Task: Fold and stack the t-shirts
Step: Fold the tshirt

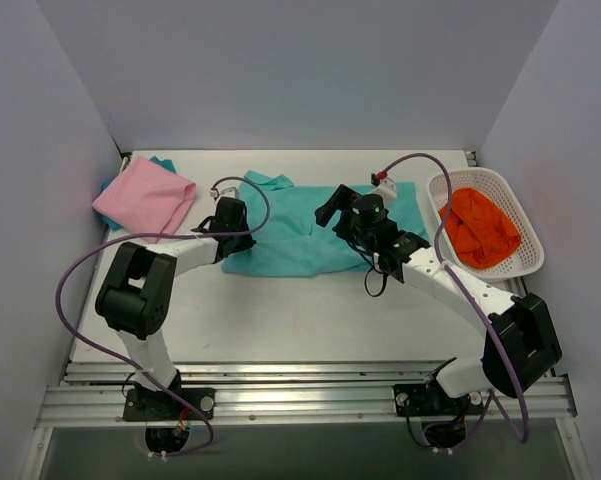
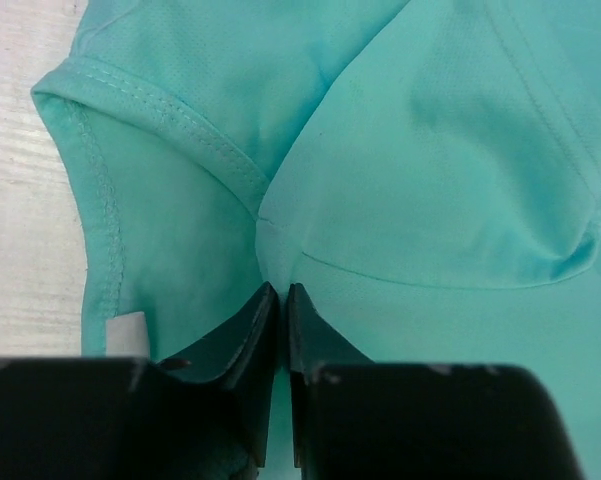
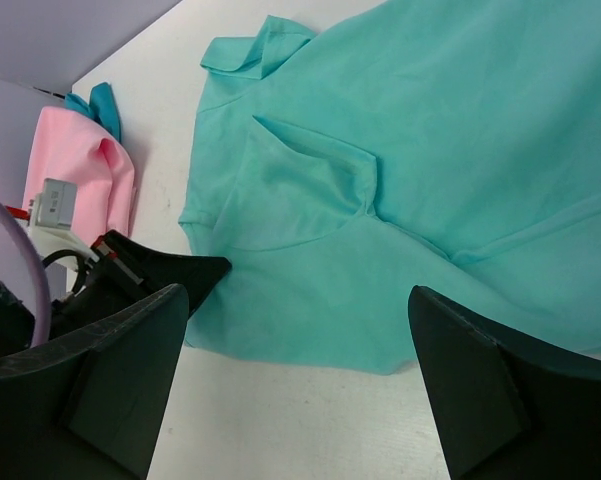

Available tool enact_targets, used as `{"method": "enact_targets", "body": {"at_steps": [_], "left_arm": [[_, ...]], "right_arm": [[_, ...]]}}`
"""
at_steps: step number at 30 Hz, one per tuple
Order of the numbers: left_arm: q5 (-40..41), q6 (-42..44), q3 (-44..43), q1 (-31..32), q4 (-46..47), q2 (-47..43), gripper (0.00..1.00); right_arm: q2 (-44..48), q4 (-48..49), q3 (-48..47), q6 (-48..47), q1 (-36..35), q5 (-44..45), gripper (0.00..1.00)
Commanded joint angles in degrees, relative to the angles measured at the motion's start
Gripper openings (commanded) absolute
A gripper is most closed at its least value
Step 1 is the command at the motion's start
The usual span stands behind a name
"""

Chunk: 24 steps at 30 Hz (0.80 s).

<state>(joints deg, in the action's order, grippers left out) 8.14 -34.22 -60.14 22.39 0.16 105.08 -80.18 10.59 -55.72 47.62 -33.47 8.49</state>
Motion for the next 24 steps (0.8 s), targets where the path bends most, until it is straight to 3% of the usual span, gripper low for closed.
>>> {"method": "enact_targets", "body": {"at_steps": [1, 12, 16, 19, 20, 21, 24], "left_arm": [[2.6, 1.0, -0.2, 0.5, -2.8, -6.3, 0.15], [4.6, 1.8, 2.0, 1.8, -13.0, -19.1, 0.13], [5.0, 1.1, 4.1, 2.4, -15.5, -22.1, 0.17], [4.9, 0.4, 6.4, 2.6, -15.5, -21.9, 0.34], [5.0, 0.2, 7.0, 2.6, -15.5, -21.7, 0.46], [5.3, -0.3, 7.6, 2.9, -15.5, -21.3, 0.63], [8.4, -3.0, 9.3, 3.8, -17.0, -20.6, 0.75]], "right_arm": [[0.5, -0.3, 0.5, -0.9, -0.1, 1.4, 0.87], [5.3, -5.7, 2.1, -1.6, -0.8, 4.7, 0.87], [7.2, -8.5, 3.3, -2.1, -0.8, 6.9, 0.87], [9.3, -10.3, 5.1, -1.7, -0.8, 7.8, 0.88], [10.0, -10.3, 5.9, -1.6, -0.8, 8.9, 0.88], [11.7, -12.9, 7.6, -1.0, -0.7, 9.7, 0.88], [16.0, -15.9, 12.4, 1.4, 0.2, 15.0, 0.88]]}}
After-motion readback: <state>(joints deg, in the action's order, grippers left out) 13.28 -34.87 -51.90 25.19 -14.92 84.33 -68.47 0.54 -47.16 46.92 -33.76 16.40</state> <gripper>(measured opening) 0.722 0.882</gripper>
